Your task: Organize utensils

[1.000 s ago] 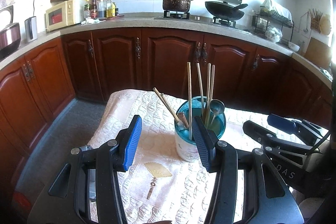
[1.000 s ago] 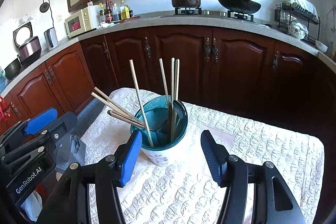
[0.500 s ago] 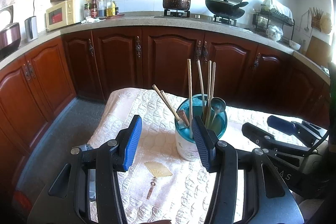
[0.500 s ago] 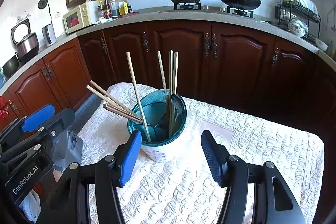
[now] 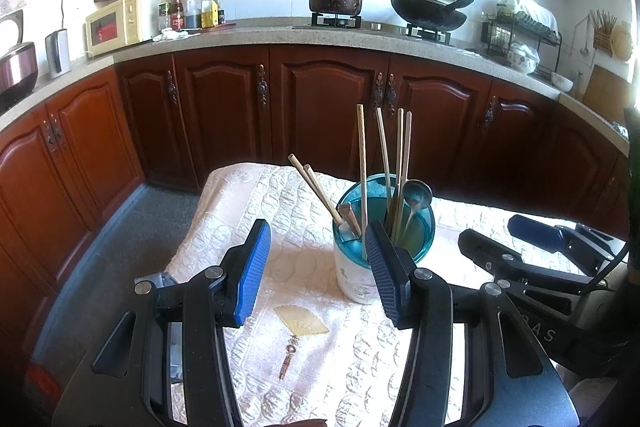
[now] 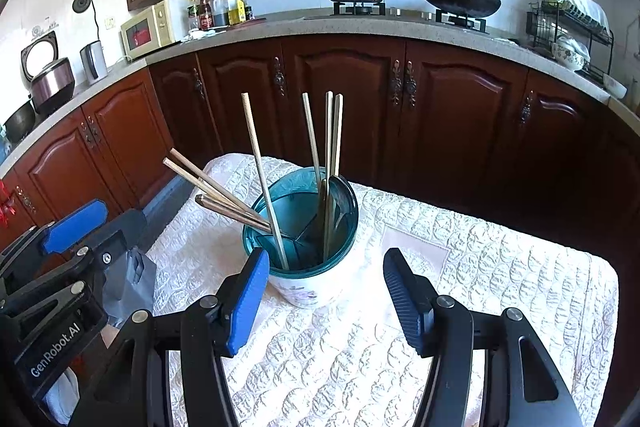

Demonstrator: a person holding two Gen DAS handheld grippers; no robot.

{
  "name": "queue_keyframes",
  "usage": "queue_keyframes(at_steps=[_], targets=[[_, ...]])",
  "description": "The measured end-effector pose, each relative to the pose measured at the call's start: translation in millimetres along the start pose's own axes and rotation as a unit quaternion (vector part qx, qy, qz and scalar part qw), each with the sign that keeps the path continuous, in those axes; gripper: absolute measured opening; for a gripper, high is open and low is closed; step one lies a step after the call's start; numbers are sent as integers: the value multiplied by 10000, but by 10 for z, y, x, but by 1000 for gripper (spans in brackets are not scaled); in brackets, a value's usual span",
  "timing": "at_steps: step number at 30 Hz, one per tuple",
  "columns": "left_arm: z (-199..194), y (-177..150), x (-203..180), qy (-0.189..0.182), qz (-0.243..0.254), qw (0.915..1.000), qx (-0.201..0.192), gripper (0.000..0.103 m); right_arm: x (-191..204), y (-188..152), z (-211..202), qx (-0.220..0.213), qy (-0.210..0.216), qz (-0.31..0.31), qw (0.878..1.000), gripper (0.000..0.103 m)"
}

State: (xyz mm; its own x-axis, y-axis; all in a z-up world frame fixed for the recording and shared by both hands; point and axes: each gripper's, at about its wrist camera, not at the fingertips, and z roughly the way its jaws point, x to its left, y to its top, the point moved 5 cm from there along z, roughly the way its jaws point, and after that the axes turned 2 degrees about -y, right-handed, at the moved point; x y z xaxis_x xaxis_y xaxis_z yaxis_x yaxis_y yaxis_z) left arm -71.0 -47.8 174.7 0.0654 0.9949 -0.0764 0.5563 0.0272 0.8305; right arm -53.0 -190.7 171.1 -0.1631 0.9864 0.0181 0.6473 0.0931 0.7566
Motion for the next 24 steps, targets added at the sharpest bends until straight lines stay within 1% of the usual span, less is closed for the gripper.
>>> queue_keyframes(at_steps=[24], targets=[[41, -17, -26, -12, 7, 10000, 87, 49, -1, -4, 109, 116, -7, -39, 9999, 57]])
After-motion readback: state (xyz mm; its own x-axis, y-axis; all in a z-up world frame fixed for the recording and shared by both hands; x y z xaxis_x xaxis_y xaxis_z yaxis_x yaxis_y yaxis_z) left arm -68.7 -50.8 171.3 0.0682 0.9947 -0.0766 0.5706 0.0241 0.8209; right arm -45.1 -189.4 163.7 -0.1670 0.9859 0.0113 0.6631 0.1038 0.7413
